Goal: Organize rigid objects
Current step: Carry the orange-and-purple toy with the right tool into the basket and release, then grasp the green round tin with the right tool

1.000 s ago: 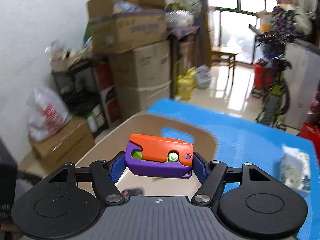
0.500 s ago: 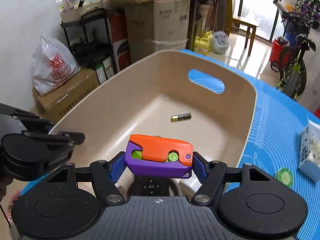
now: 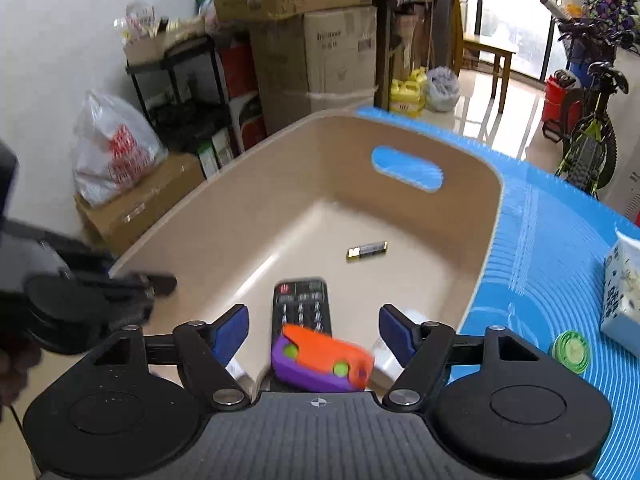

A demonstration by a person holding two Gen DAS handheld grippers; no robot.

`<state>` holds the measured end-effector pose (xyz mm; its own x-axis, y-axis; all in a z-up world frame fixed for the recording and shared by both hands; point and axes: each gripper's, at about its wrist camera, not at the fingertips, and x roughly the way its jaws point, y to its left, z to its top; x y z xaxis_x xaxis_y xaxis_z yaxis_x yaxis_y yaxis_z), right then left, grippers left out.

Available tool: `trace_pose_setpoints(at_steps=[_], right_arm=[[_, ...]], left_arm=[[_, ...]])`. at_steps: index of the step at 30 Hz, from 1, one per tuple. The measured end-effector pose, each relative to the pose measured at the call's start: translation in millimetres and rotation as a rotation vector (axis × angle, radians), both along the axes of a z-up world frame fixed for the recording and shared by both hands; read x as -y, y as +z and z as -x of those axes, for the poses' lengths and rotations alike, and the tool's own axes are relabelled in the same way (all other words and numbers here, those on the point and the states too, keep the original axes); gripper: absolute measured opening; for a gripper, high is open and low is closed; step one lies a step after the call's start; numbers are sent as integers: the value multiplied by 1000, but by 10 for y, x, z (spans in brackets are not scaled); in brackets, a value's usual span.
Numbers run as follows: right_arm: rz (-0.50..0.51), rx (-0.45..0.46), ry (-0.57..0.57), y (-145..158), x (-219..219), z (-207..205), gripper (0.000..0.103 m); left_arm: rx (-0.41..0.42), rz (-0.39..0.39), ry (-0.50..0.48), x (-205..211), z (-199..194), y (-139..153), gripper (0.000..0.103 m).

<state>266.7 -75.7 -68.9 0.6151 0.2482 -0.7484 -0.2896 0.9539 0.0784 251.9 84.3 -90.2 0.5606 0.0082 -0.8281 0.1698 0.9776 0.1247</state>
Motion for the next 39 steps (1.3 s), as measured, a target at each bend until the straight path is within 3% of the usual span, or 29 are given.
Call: trace_pose_setpoints(at_steps=[8, 14, 23, 27, 33, 39], right_arm=[[-46, 117, -46, 445, 515, -20, 86], [-17, 116, -159, 446, 1174, -112, 88], [20, 4, -382, -65, 2039, -286, 90], [-20, -42, -456, -397, 2288, -315, 90], [27, -81, -448, -769, 2289, -329, 92], [49, -73, -464, -934, 2154, -397, 96]], left_arm=[[1, 1, 3, 3, 4, 3, 13], [2, -5, 2, 10, 6, 4, 13], [3, -9, 5, 10, 12, -1, 13], [2, -12, 5, 26, 12, -1, 13], [3, -17, 3, 30, 7, -6, 14], [2, -23, -2, 20, 7, -12, 14]])
